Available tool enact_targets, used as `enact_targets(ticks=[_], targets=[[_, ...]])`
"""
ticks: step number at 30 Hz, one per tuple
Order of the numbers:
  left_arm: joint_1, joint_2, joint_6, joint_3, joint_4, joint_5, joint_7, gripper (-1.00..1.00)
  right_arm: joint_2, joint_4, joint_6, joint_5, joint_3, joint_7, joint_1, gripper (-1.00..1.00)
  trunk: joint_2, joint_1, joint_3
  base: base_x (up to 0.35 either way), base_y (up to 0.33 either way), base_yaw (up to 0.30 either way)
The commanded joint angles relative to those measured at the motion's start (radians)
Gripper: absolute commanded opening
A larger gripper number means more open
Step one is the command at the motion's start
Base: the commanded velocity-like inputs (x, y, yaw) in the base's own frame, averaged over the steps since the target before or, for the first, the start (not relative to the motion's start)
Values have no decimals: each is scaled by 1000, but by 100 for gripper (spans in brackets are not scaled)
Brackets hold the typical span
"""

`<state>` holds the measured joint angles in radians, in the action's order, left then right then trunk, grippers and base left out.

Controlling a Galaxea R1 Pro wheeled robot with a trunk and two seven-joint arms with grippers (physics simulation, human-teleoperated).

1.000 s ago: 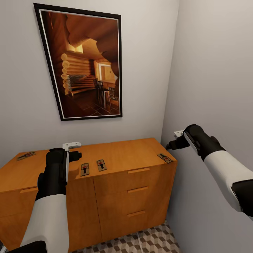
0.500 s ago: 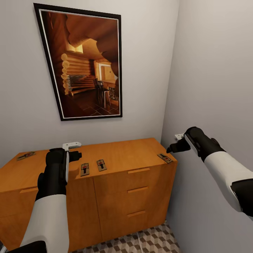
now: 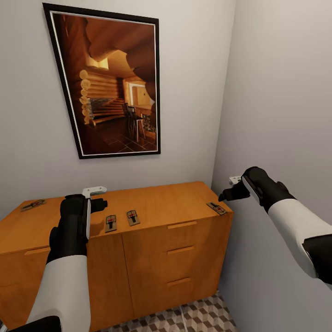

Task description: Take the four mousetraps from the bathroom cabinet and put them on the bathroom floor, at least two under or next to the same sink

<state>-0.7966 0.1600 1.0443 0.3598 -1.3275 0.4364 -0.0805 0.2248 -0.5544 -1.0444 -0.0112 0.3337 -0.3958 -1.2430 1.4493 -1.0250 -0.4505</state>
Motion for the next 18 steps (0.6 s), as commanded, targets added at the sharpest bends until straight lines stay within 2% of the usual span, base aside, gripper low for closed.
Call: enact_targets(ticks=[1,18], targets=[[-1,1,3,2,-1,8,-8,100,1,-1,-3,-1,7,-3,-1,100,1,0,-1,6,0,0],[-1,1,3,2,-1,7,-10,100,1,-1,-3,0,7,-1,-1,100,1,0,-1,7,0,0]])
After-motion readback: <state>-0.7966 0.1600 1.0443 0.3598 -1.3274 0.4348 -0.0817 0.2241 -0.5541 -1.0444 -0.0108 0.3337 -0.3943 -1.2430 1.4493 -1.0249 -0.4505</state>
